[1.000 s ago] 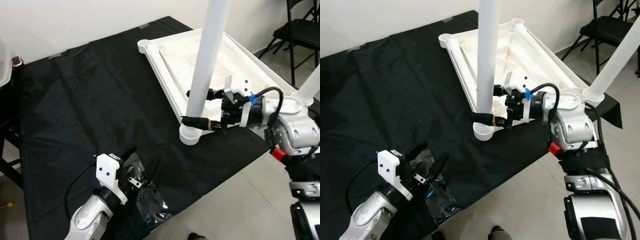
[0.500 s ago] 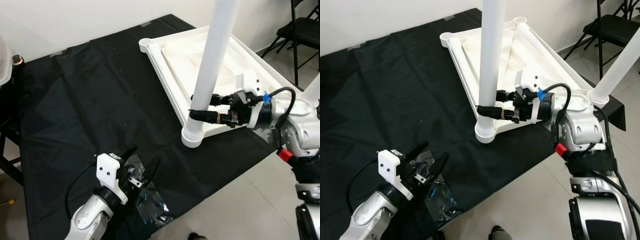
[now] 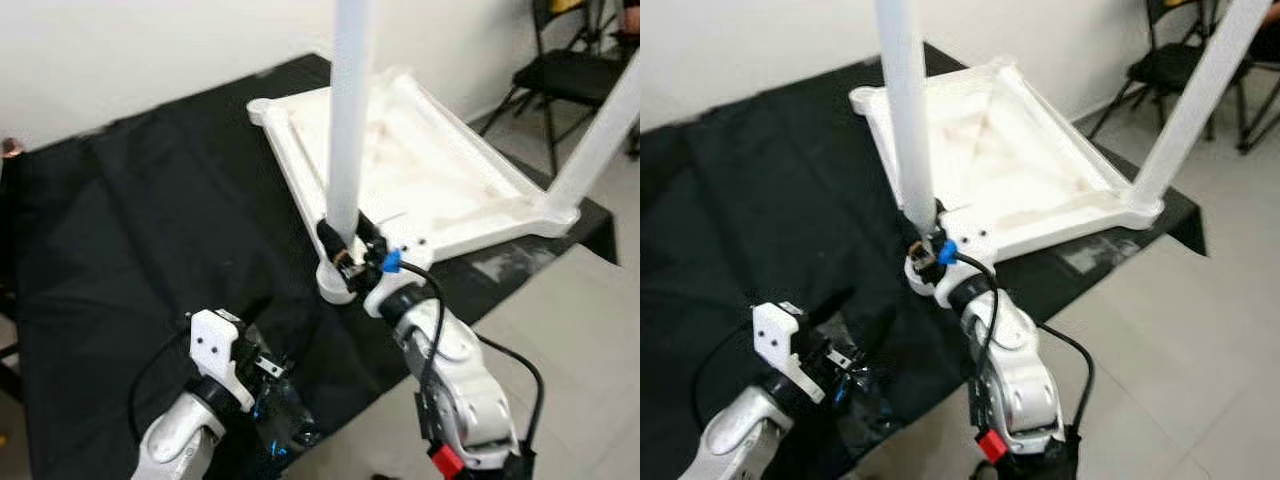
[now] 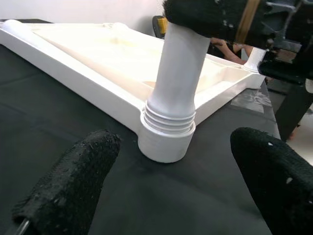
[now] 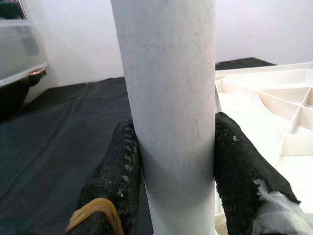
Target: Building children table
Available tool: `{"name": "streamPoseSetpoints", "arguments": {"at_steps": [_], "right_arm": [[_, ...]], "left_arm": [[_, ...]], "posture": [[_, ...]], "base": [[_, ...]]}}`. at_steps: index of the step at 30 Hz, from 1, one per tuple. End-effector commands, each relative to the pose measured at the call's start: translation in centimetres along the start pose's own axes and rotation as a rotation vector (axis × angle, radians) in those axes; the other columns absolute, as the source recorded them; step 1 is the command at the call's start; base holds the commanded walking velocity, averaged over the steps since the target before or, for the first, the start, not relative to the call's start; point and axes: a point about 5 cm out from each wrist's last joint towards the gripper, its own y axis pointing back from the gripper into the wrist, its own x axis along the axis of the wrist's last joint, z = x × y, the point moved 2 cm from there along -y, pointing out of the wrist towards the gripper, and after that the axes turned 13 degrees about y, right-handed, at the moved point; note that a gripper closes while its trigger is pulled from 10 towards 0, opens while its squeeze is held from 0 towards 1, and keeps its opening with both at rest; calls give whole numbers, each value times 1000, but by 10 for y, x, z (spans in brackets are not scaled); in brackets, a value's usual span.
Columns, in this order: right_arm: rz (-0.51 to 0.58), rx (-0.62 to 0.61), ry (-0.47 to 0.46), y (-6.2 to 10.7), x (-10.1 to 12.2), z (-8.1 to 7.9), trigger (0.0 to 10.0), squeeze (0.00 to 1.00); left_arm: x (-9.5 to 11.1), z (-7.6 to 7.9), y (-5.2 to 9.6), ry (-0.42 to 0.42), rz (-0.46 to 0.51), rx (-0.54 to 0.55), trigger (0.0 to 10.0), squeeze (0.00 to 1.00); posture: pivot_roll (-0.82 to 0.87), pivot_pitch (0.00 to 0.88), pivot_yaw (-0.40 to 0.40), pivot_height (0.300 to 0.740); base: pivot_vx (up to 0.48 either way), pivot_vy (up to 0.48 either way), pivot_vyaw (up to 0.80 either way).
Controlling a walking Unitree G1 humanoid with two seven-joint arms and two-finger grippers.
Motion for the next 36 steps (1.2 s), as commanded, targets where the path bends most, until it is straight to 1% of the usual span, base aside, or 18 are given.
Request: {"name": "streamPoseSetpoints", "arguments": {"at_steps": [1,3,4,8,9,12,14,15,16,18,20,21,22,27,28,30,35,36], "right_arm": [[-227,37,-54,6,-47,-8,0,0],[-221,26,-20,2,-43,-4,0,0],[-207,16,4,0,-38,-1,10000,0],[-165,25,37,-5,-29,2,10000,0],[-131,69,62,-8,-22,5,10000,1000],[-131,69,62,-8,-22,5,10000,1000],[-53,263,99,-13,-6,0,10000,1000],[-53,263,99,-13,-6,0,10000,1000],[7,397,125,-12,4,-2,10000,1000],[74,563,146,-9,17,7,10000,1000],[69,599,188,-14,20,25,10000,1000],[67,606,216,-17,20,33,10000,569],[68,611,240,-19,22,40,10000,0],[75,658,252,-23,26,51,10000,0],[79,713,271,-25,29,56,10000,0],[84,733,279,-27,31,58,10000,0],[106,756,240,-36,34,66,10000,0],[115,761,232,-37,34,66,0,0]], "left_arm": [[-3,0,1,9,-14,5,10000,0],[-3,0,1,11,-7,9,10000,0],[-3,0,1,11,-4,13,10000,0],[-3,0,1,12,-2,15,10000,0],[-3,0,1,12,-3,15,10000,0],[-3,0,1,12,-3,15,10000,0],[-3,-1,1,14,-4,14,10000,0],[-3,-1,1,14,-4,14,10000,0],[-3,0,1,14,-5,13,10000,0],[-4,0,0,14,-6,12,10000,0],[-4,0,0,12,-5,13,10000,0],[-3,1,0,11,-4,14,10000,0],[-3,1,0,10,-4,15,10000,0],[-2,2,1,7,-2,17,10000,0],[-2,3,1,7,-1,19,10000,0],[-2,3,2,7,-1,19,10000,0],[-1,6,5,10,-3,19,10000,0],[-1,6,6,11,-5,19,10000,0]], "posture": [[11,231,21,740],[13,230,21,740],[13,231,21,740],[14,230,20,740],[11,230,21,740],[11,230,21,740],[16,222,22,740],[16,222,22,740],[23,223,23,740],[28,222,21,740],[41,226,18,740],[49,224,17,740],[49,224,17,740],[57,234,18,740],[69,247,16,740],[70,246,16,740],[83,259,21,740],[87,256,21,740]], "base": [[0,0,0],[0,0,0],[0,0,0],[0,0,0],[0,0,0],[0,0,0],[0,0,0],[0,0,0],[0,0,0],[0,0,0],[0,0,0],[0,0,0],[0,0,0],[0,0,0],[0,0,0],[0,0,0],[0,0,0],[0,0,0]]}}
